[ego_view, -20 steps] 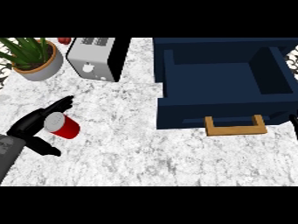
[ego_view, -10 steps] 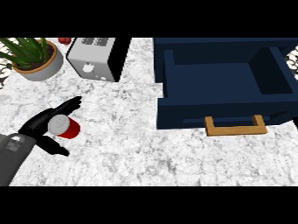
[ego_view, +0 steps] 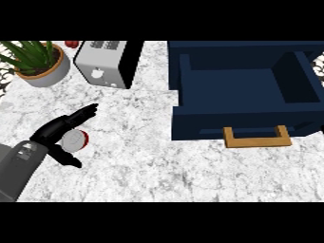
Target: Pick up the can, place it into the drawer and close the drawer
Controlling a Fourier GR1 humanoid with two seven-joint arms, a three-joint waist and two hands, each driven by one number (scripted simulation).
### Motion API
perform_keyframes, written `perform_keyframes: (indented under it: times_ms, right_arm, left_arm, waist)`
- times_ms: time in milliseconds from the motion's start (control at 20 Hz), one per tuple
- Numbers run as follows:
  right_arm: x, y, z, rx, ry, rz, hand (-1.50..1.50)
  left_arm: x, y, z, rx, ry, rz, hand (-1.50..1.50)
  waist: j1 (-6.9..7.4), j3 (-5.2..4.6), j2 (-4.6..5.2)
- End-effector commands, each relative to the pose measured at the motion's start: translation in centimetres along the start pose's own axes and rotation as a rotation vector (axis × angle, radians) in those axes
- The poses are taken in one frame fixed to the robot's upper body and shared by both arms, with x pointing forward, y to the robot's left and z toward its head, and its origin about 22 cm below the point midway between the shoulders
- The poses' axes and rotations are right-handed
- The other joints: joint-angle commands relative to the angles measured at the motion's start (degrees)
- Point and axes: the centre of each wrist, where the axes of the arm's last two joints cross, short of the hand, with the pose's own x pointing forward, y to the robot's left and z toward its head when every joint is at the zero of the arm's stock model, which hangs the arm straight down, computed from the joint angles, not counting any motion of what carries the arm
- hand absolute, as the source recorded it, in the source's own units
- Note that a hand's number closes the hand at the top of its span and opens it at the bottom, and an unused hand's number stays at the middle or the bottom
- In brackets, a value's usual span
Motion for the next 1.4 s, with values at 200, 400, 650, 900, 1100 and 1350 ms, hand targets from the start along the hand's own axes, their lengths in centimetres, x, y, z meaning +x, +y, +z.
perform_keyframes:
  times_ms: [200,400,650,900,1100,1350]
  right_arm:
    - [-0.3,0.1,0.1,-0.004,0.010,-0.002,-1.50]
    - [0.2,-0.8,1.0,-0.021,0.000,-0.018,-1.50]
    - [0.5,-0.5,-0.6,-0.039,-0.032,-0.014,-1.50]
    - [0.8,-1.7,2.3,-0.049,0.005,0.020,-1.50]
    - [0.2,-1.7,2.1,-0.069,0.008,0.010,-1.50]
    - [0.2,-2.5,2.2,-0.074,-0.008,0.002,-1.50]
  left_arm:
    - [0.4,-1.9,-3.0,-0.140,-0.149,0.167,1.50]
    - [-0.5,-1.5,-0.8,-0.145,-0.158,0.228,1.50]
    - [0.8,-1.6,-2.7,-0.202,-0.184,0.235,1.50]
    - [-1.9,-3.8,-1.4,0.436,-0.134,0.285,1.50]
    - [-1.0,-3.4,-2.5,0.770,-0.138,0.302,1.50]
    - [4.0,-4.1,-7.7,0.743,-0.172,0.270,1.50]
  waist:
    - [0.58,0.09,-0.27]
    - [0.39,0.06,-0.31]
    - [1.52,0.10,-0.34]
    - [2.22,0.23,-1.25]
    - [3.38,0.35,-1.46]
    - [3.16,0.36,-1.42]
